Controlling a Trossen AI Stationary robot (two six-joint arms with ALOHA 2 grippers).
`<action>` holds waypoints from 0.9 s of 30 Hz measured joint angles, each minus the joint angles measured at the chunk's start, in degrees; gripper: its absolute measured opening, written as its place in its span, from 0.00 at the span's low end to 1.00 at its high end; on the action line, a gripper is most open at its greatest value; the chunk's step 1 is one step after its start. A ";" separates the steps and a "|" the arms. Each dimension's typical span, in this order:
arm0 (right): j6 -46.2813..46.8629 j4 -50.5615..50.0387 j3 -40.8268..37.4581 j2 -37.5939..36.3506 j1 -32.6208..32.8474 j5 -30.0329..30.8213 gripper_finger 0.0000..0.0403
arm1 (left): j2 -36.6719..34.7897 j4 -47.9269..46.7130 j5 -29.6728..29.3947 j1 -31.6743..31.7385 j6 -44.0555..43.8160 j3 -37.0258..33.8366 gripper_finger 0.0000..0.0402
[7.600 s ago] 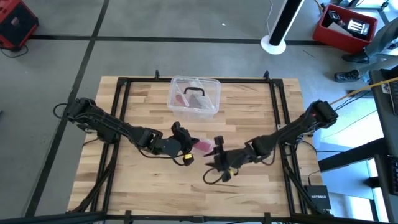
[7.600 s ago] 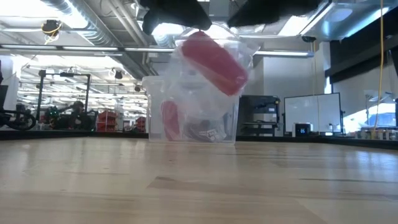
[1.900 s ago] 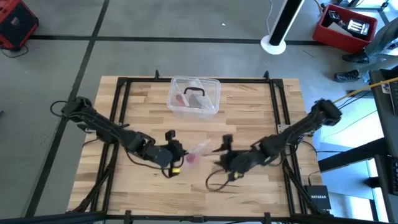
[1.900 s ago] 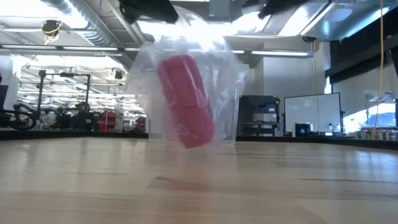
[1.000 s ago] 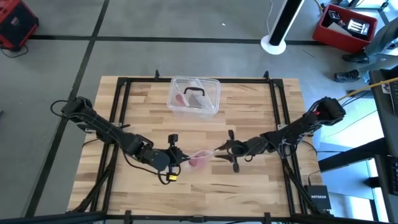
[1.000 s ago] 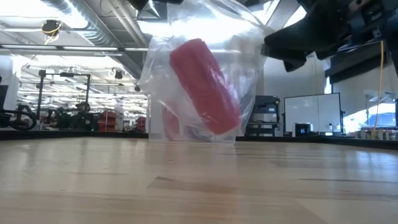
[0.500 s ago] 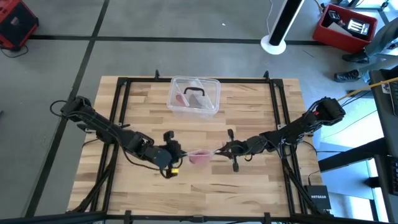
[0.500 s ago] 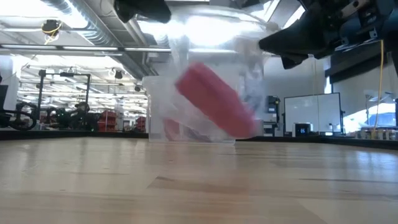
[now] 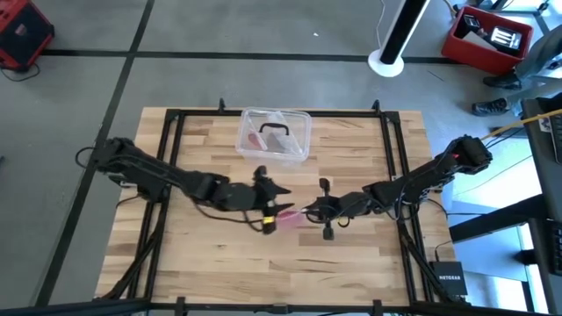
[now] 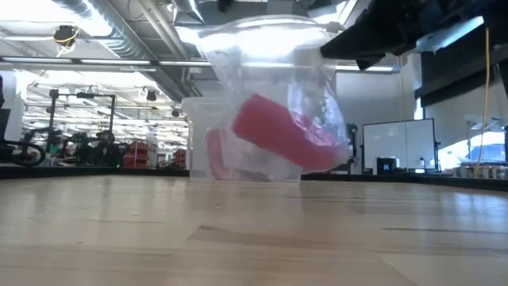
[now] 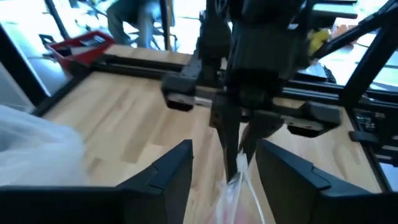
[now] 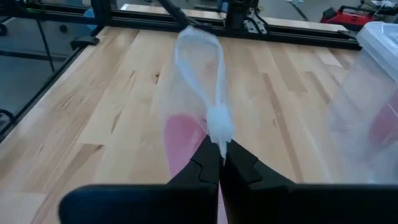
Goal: Roll bandage
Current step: Close the transparent zip bag
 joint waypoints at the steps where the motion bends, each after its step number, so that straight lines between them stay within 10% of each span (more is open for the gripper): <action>1: -0.01 -0.66 0.43 0.00 0.00 0.23 0.01 | 1.20 1.02 1.52 0.68 -0.28 -0.02 0.42; 27: 0.39 -2.38 1.02 0.02 0.00 0.84 0.01 | 12.33 9.66 6.14 2.62 -3.21 -0.07 0.29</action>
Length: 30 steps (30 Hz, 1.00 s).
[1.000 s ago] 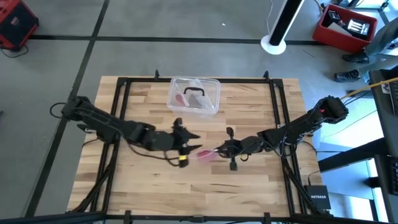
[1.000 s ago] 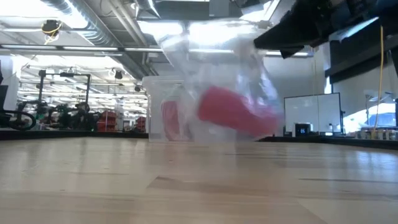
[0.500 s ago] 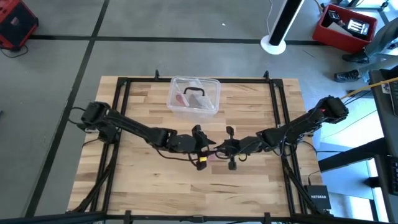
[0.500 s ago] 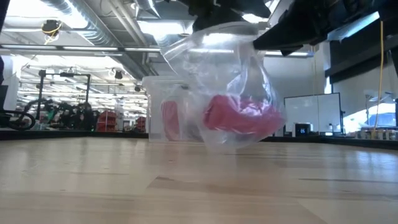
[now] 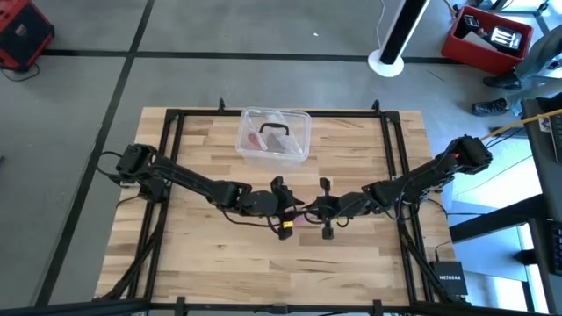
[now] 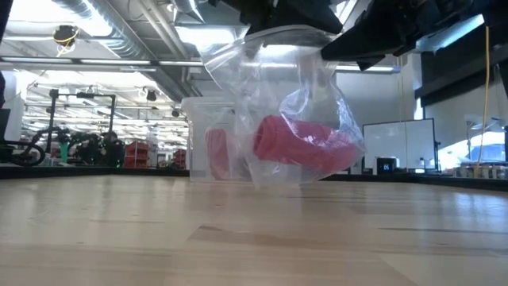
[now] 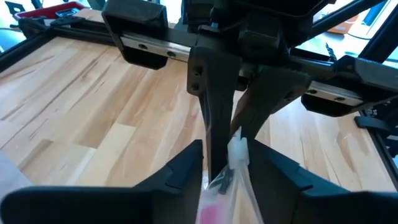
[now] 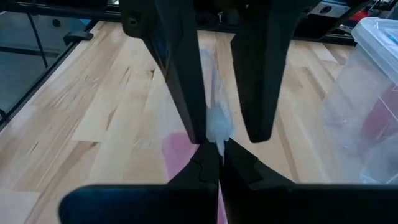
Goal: Roll bandage
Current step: Close the transparent zip bag
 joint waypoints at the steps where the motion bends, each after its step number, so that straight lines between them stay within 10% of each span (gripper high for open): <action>1: 0.00 0.00 0.00 0.00 0.00 0.01 0.01 | 0.00 0.07 -0.04 0.00 0.00 0.00 0.27; 12: 0.39 0.25 0.00 0.00 0.13 0.03 0.01 | 0.00 -0.41 -0.29 -0.29 -0.19 0.00 0.03; 30: 0.44 -2.74 -0.04 -3.39 0.16 -2.33 0.00 | -0.11 -8.01 -1.57 -2.92 -3.52 0.24 0.04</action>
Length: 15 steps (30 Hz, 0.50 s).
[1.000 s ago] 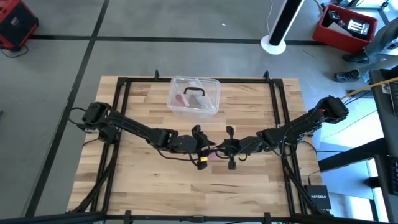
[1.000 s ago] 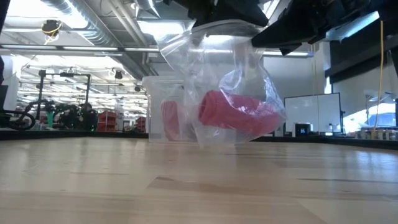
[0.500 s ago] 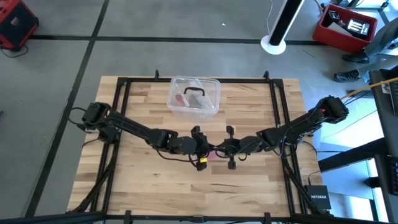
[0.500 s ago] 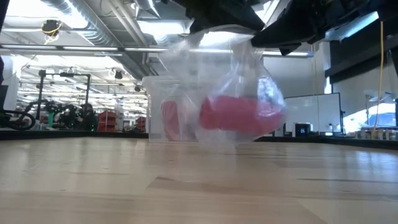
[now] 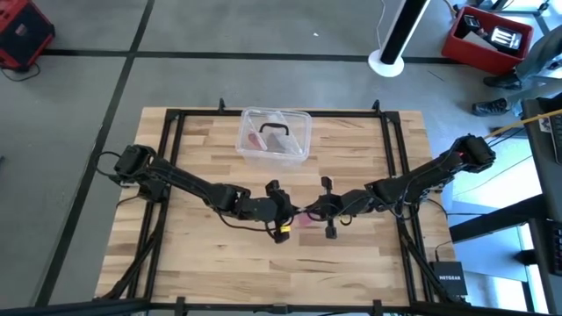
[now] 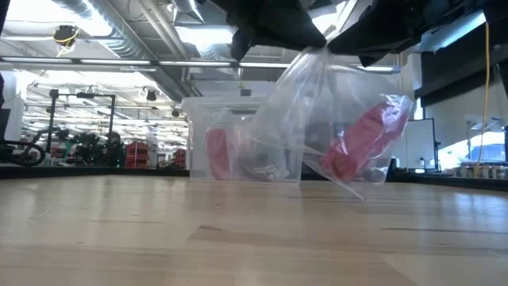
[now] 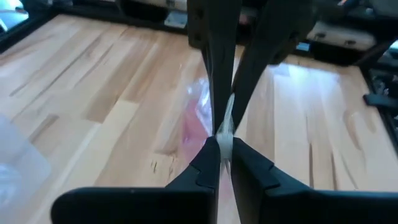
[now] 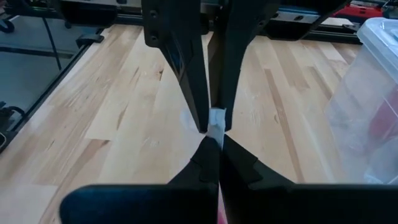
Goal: Roll bandage
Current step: Close the transparent zip bag
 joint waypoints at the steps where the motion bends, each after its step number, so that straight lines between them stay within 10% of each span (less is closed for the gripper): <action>1: 0.00 -0.17 0.00 0.00 0.00 0.00 0.00 | 0.00 -0.73 0.00 -0.13 -0.43 -0.02 0.04; 15: 0.00 -0.81 0.00 -0.42 0.00 0.02 0.00 | 0.03 -8.25 0.27 -2.82 -4.12 -0.24 0.05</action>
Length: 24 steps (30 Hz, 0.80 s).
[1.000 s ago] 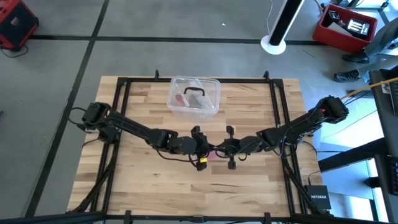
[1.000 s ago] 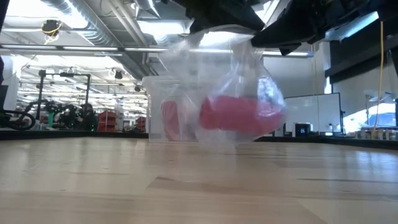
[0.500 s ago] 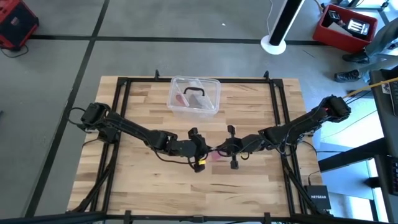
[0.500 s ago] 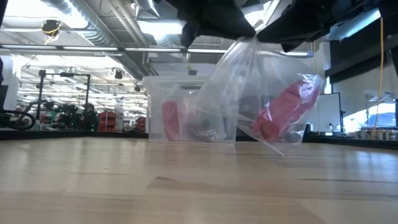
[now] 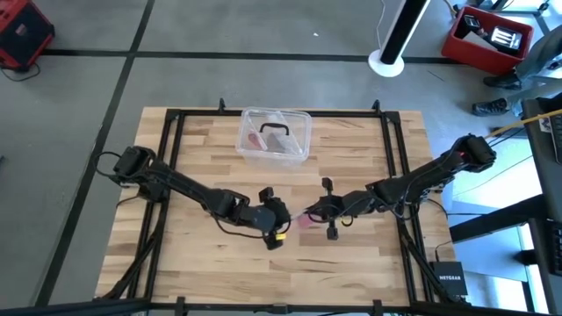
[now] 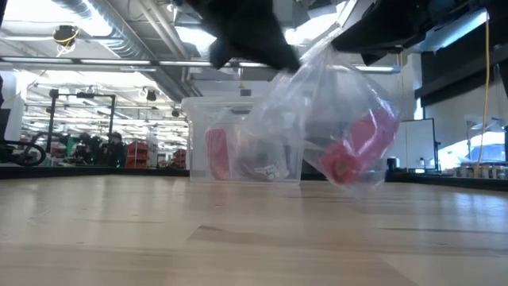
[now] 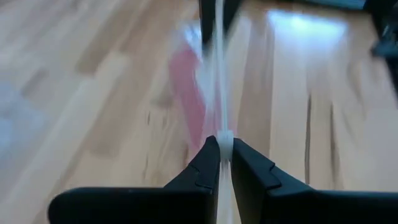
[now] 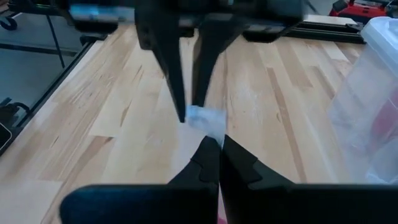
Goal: Roll bandage
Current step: Close the transparent zip bag, then open the transparent bin
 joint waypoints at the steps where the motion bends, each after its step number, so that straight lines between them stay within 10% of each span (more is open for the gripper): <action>1: 0.00 -0.23 0.00 -0.50 0.00 0.13 0.00 | 0.06 -1.68 0.24 -0.24 -0.92 -0.05 0.05; 24: 4.00 -9.87 0.15 -9.20 -0.05 0.63 0.00 | -4.47 -17.61 0.54 -3.01 -3.40 3.01 0.21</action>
